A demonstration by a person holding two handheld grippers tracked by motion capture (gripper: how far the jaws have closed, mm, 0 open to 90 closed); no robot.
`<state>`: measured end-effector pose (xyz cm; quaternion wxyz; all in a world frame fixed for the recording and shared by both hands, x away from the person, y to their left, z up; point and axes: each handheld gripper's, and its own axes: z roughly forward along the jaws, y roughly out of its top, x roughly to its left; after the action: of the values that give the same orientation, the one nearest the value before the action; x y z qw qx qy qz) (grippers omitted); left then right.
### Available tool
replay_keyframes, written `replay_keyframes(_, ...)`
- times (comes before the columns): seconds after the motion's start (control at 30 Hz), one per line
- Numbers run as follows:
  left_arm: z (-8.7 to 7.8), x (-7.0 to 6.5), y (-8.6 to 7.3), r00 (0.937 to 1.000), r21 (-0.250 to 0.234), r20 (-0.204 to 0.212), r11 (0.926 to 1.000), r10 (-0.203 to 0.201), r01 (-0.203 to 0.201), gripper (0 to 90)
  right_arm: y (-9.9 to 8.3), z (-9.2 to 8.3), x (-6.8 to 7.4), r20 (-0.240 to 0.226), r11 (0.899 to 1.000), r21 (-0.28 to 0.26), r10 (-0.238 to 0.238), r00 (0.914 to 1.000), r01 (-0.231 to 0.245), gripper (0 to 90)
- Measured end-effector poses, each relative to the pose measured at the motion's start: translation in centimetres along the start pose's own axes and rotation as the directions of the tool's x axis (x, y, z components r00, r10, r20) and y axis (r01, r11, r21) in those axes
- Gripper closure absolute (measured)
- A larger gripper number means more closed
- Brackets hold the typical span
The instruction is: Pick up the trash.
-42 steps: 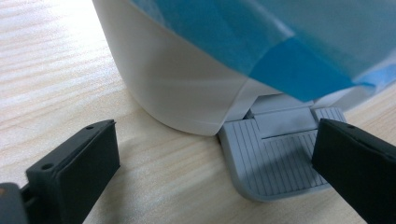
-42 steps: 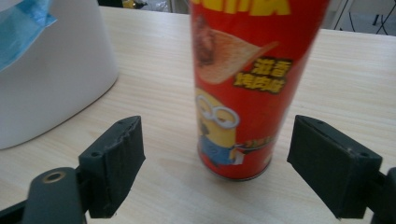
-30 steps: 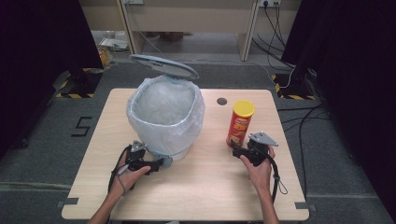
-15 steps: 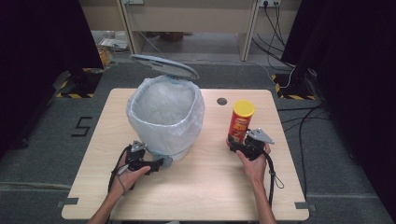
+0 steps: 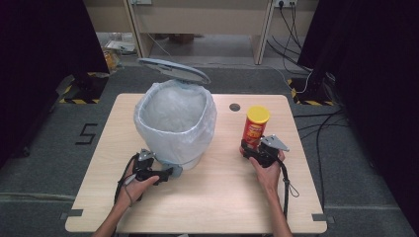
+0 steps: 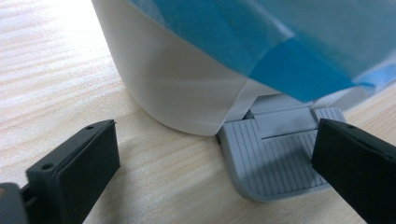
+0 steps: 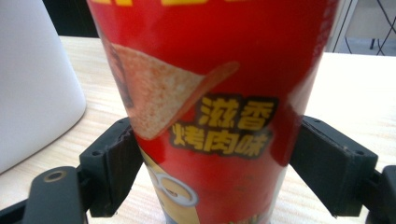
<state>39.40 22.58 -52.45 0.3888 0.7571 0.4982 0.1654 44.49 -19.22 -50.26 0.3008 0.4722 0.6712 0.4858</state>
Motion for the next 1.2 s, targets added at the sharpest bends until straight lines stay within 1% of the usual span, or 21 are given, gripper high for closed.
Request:
replay_keyframes(0.17,0.0,0.0,0.0,1.0000,0.000,0.000,1.0000,0.000,0.000,0.2,0.0,0.1,-0.1,-0.007,1.000,-0.013,-0.001,1.0000,0.001,19.7)
replay_keyframes(0.2,0.0,0.0,0.0,1.0000,0.003,-0.001,1.0000,0.001,-0.001,0.2,0.2,0.2,-0.1,-0.013,1.000,0.002,-0.014,0.9998,0.014,19.5)
replay_keyframes(0.23,0.0,0.0,0.0,1.0000,0.003,-0.001,1.0000,0.001,-0.001,0.2,0.5,0.4,0.0,-0.012,0.999,0.009,-0.040,0.9991,0.040,20.3)
replay_keyframes(0.3,0.0,0.0,0.0,1.0000,0.002,-0.001,1.0000,0.000,0.000,0.2,1.0,0.5,0.1,-0.016,0.999,-0.015,-0.029,0.9995,0.029,23.1)
replay_keyframes(0.33,0.0,0.0,0.0,1.0000,0.000,0.001,1.0000,0.000,0.000,0.2,1.2,0.7,0.3,-0.026,0.999,0.007,-0.033,0.9991,0.033,23.5)
replay_keyframes(0.37,0.0,0.0,0.0,1.0000,0.002,-0.001,1.0000,0.000,0.000,0.2,1.4,0.8,0.5,-0.019,0.999,0.016,-0.044,0.9988,0.044,23.8)
replay_keyframes(0.4,0.0,0.0,0.0,1.0000,0.002,-0.001,1.0000,0.000,0.000,0.2,1.6,1.0,0.6,-0.004,0.999,0.021,-0.045,0.9990,0.045,23.8)
replay_keyframes(0.43,0.0,0.0,0.0,1.0000,0.002,-0.001,1.0000,0.001,-0.001,0.2,1.5,1.1,0.7,-0.006,0.999,0.018,-0.040,0.9992,0.040,23.9)
replay_keyframes(0.53,0.0,0.0,0.0,1.0000,0.002,0.000,1.0000,0.001,-0.001,0.2,1.5,1.2,0.8,-0.002,0.999,0.008,-0.047,0.9989,0.047,24.2)
replay_keyframes(0.6,0.0,0.0,0.0,1.0000,0.000,0.001,1.0000,0.000,0.000,0.2,1.5,1.0,0.9,0.010,0.998,0.011,-0.060,0.9981,0.060,24.3)
replay_keyframes(0.67,0.0,0.0,0.0,1.0000,0.000,0.001,1.0000,0.001,-0.001,0.2,1.6,0.9,1.0,0.014,0.998,0.006,-0.066,0.9977,0.066,24.3)
replay_keyframes(0.73,0.0,0.0,0.0,1.0000,0.000,0.001,1.0000,0.001,-0.001,0.2,2.1,0.3,1.2,0.019,0.997,-0.008,-0.073,0.9971,0.074,24.4)
replay_keyframes(0.8,0.0,0.0,0.0,1.0000,0.002,0.001,1.0000,0.001,-0.001,0.2,2.2,0.1,1.2,0.018,0.997,-0.013,-0.074,0.9971,0.074,24.4)
replay_keyframes(0.83,0.0,0.0,0.0,1.0000,0.002,0.000,1.0000,0.002,-0.002,0.2,2.6,-0.3,1.3,0.013,0.998,-0.014,-0.064,0.9978,0.064,24.4)
replay_keyframes(0.93,0.0,0.0,0.0,1.0000,0.000,0.001,1.0000,0.001,-0.001,0.2,3.0,-0.9,1.3,0.011,0.998,-0.009,-0.060,0.9982,0.060,24.5)
replay_keyframes(0.97,0.0,0.0,0.0,1.0000,0.002,0.001,1.0000,0.002,-0.002,0.2,3.2,-1.1,1.3,0.010,0.998,-0.009,-0.068,0.9976,0.068,24.4)
replay_keyframes(1.03,0.0,0.0,0.0,1.0000,0.000,0.002,1.0000,0.001,-0.001,0.2,3.7,-1.6,1.5,0.005,0.998,-0.014,-0.064,0.9980,0.064,24.4)
replay_keyframes(1.2,0.0,0.0,0.0,1.0000,0.000,0.001,1.0000,0.001,-0.001,0.2,5.1,-2.8,2.3,-0.008,0.996,-0.027,-0.085,0.9963,0.085,24.5)
